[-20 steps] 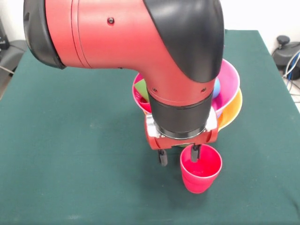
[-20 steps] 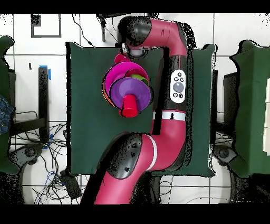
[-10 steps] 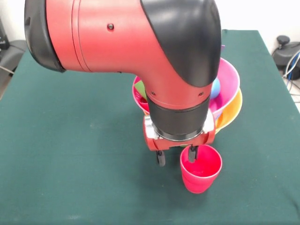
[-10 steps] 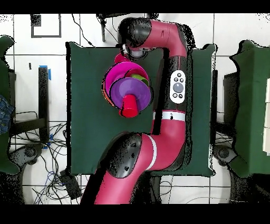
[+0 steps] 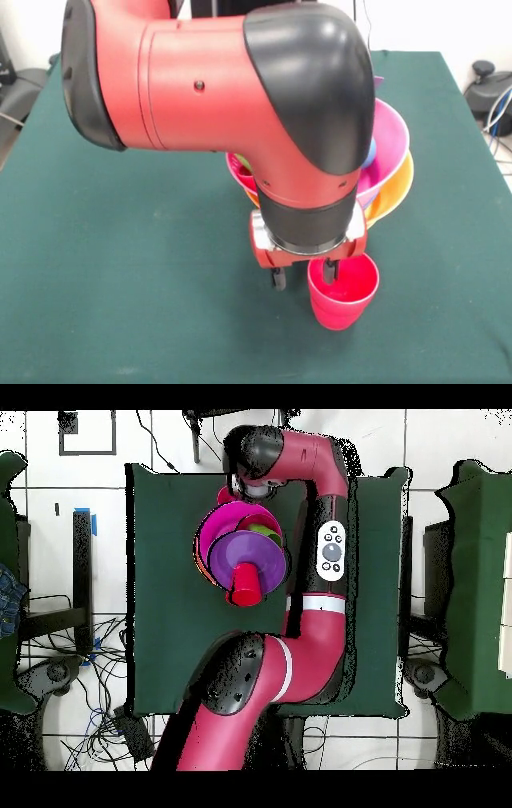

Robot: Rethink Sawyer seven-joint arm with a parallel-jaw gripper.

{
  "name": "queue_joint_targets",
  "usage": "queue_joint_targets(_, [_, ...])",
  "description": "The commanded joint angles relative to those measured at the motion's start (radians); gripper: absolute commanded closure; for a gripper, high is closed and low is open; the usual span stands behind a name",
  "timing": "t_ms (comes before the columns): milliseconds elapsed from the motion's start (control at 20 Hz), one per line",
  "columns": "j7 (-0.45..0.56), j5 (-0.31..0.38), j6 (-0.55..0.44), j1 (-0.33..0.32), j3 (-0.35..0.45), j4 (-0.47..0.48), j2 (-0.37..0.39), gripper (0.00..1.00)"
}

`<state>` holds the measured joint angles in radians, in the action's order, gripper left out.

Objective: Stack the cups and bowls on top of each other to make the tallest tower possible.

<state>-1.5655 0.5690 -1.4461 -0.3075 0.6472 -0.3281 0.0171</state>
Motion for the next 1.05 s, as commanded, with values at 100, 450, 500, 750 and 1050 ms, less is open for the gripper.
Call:
queue_joint_targets(100, [-0.043, 0.062, 0.033, 0.034, 0.032, 0.006, -0.027, 0.0])
queue_joint_targets(450, [-0.042, 0.048, 0.04, 0.035, 0.021, -0.007, -0.02, 0.0])
queue_joint_targets(500, [-0.01, 0.051, 0.052, 0.035, 0.024, -0.008, -0.019, 0.0])
queue_joint_targets(750, [-0.043, 0.041, 0.045, 0.034, 0.016, -0.016, -0.016, 0.0])
queue_joint_targets(1050, [-0.032, 0.06, 0.037, 0.037, 0.034, 0.008, -0.025, 0.0])
